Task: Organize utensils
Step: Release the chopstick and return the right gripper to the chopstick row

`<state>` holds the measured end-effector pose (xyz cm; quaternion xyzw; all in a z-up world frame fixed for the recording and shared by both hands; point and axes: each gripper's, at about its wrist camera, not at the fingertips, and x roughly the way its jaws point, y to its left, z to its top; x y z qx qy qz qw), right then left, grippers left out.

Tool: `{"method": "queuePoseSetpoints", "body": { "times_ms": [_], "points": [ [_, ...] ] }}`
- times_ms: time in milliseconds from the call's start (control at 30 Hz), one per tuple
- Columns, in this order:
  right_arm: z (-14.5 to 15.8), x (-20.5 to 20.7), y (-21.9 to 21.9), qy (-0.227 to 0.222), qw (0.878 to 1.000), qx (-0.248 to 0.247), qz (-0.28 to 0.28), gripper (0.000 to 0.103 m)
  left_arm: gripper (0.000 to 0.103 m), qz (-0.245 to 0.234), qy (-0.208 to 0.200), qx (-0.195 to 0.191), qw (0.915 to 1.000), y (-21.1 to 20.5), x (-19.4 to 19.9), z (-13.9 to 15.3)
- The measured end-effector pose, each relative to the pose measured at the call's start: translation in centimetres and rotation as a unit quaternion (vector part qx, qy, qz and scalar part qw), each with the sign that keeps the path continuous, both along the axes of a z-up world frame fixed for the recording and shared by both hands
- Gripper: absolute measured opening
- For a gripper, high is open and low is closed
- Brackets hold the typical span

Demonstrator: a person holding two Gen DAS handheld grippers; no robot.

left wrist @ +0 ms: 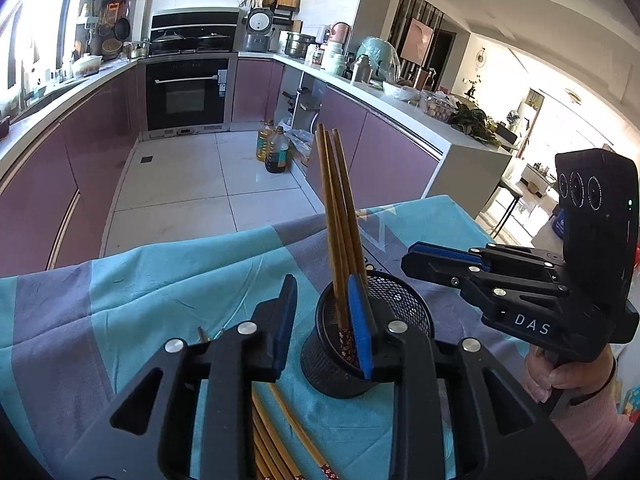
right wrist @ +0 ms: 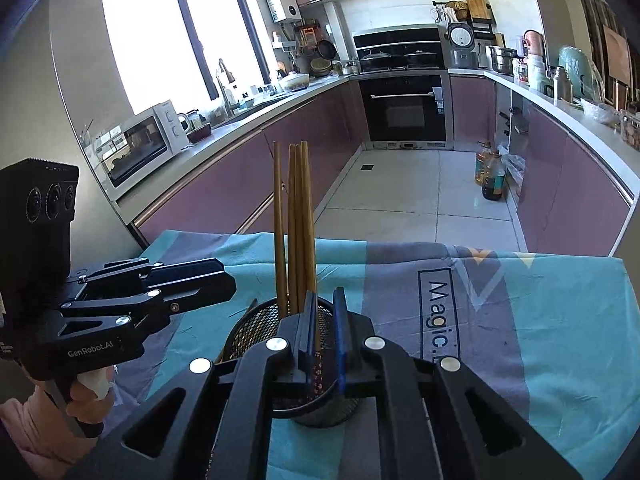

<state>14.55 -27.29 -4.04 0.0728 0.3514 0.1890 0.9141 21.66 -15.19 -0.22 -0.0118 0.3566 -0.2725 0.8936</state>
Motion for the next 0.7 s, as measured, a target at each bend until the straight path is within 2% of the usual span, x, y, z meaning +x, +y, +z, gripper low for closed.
{"method": "queuePoseSetpoints", "body": {
  "times_ms": [167, 233, 367, 533, 700],
  "points": [
    [0.9, -2.4, 0.2, -0.037, 0.999, 0.003, 0.002, 0.03, 0.032, 0.034, -0.037, -0.006, 0.9987, 2.3, -1.8, 0.7],
    [1.3, -3.7, 0.5, -0.053, 0.999, 0.006, 0.01, 0.031, 0.037, 0.047, -0.053, -0.008, 0.9974, 3.7, -2.9, 1.0],
    [1.5, -6.3, 1.8, -0.068, 0.996, 0.017, 0.05, 0.038, 0.039, 0.062, -0.064, 0.006, 0.996, 6.2, -4.9, 0.3],
    [-0.8, -8.0, 4.5, -0.04, 0.995, 0.006, 0.088, 0.038, 0.039, 0.073, -0.04, 0.028, 0.9961, 8.9, -6.8, -2.5],
    [-4.5, -7.6, 6.9, 0.014, 0.995, -0.007, 0.099, 0.038, 0.039, 0.076, -0.001, 0.056, 0.9955, 10.1, -8.0, -6.7]
  ]
}}
